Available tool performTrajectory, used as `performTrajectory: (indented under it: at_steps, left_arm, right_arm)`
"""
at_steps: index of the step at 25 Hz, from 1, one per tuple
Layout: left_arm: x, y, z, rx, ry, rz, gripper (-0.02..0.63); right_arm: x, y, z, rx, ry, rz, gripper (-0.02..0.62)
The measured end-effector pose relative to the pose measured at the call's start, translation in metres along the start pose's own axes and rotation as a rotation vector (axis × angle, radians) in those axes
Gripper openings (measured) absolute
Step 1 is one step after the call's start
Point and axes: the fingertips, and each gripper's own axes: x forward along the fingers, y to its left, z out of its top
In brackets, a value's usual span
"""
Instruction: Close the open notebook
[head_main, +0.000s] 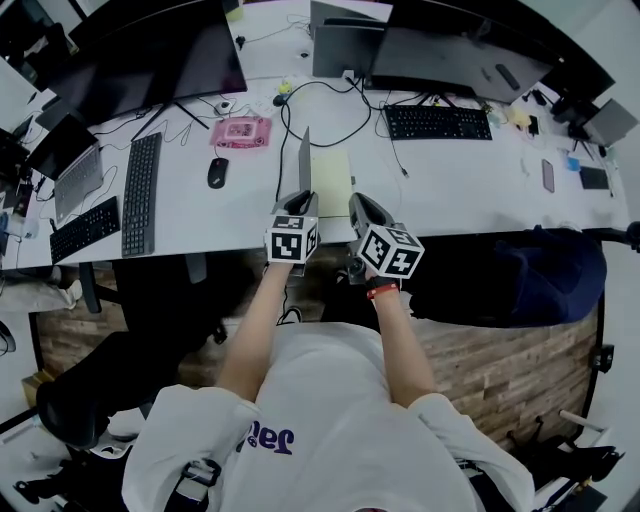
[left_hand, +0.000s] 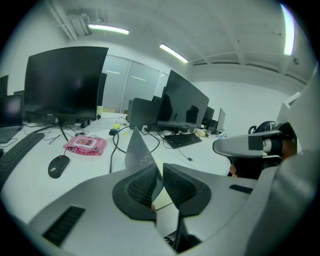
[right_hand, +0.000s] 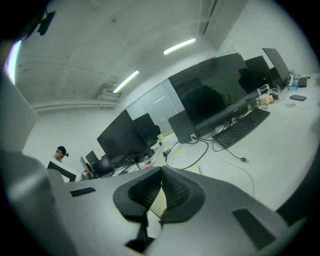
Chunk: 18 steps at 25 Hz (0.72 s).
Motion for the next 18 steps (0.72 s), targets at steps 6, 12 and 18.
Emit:
performTrajectory:
  at_steps: [6, 12, 18]
  left_arm:
    - [0.007, -0.009, 0.0, 0.001, 0.009, -0.012, 0.057]
    - [0.016, -0.019, -0.002, 0.015, 0.015, -0.02, 0.06]
    - [0.024, -0.028, -0.005, 0.025, 0.03, -0.038, 0.064]
  right_arm:
    - [-0.006, -0.012, 0.004, 0.014, -0.008, -0.023, 0.015]
    - [-0.013, -0.024, 0.003, 0.029, -0.017, -0.046, 0.015]
    - [-0.02, -0.035, 0.007, 0.043, -0.031, -0.07, 0.015]
